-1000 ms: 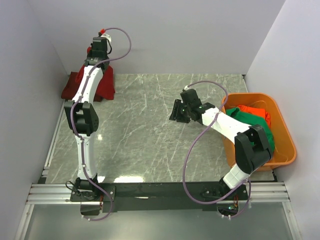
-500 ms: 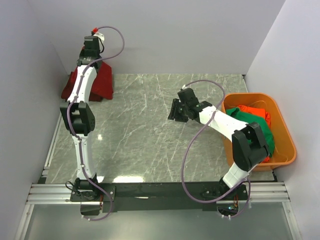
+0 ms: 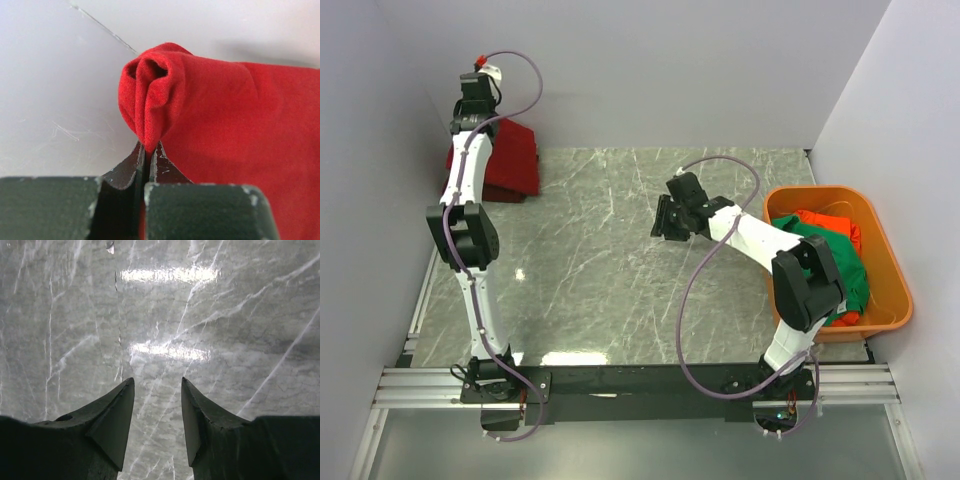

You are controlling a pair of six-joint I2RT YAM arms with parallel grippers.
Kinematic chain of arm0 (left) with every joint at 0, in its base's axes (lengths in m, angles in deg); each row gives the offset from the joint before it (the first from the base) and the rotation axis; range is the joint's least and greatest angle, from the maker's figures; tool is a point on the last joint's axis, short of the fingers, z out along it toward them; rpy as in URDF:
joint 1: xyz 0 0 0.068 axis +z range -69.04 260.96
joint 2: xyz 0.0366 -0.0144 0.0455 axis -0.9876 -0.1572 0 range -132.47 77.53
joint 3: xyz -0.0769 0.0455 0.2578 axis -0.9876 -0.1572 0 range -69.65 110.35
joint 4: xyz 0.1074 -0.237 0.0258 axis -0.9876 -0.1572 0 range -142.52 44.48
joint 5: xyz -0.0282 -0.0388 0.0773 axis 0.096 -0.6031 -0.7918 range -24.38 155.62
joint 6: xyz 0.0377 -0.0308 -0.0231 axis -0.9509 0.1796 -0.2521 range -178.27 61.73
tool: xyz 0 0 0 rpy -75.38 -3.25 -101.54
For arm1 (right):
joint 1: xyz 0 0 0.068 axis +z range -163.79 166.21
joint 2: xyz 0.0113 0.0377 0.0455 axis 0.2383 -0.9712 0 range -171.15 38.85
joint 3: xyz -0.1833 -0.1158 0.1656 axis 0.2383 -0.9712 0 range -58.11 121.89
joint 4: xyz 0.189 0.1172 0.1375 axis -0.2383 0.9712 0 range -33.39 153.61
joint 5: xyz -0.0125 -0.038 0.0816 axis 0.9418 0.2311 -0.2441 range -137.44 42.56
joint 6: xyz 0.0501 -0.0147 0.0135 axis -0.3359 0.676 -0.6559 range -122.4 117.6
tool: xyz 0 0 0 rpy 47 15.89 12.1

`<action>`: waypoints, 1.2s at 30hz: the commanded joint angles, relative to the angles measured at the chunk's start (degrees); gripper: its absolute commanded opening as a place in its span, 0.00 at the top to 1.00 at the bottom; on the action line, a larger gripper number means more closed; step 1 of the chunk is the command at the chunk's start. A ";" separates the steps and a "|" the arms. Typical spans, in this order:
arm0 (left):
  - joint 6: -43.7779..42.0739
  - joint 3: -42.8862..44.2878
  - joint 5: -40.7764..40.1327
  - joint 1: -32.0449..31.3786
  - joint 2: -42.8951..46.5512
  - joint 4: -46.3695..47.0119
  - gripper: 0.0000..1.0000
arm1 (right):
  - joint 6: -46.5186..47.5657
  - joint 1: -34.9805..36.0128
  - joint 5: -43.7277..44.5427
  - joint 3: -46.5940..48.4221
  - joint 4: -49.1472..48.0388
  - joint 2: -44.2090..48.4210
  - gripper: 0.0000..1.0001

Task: Fold and stack the t-shirts
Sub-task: Neatly place the folded tshirt to the corner, then reset both grippers

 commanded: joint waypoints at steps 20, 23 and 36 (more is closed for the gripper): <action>20.61 -9.77 -2.16 3.42 3.82 18.71 0.01 | 4.22 0.57 4.33 1.05 -1.10 2.93 0.33; 28.68 -14.46 0.30 1.66 9.81 18.55 0.00 | 4.04 0.48 5.05 -0.18 -2.06 5.04 0.27; 55.95 -70.00 -1.26 -23.28 45.92 26.28 0.00 | 1.76 -0.48 6.36 -13.69 -5.06 23.66 0.14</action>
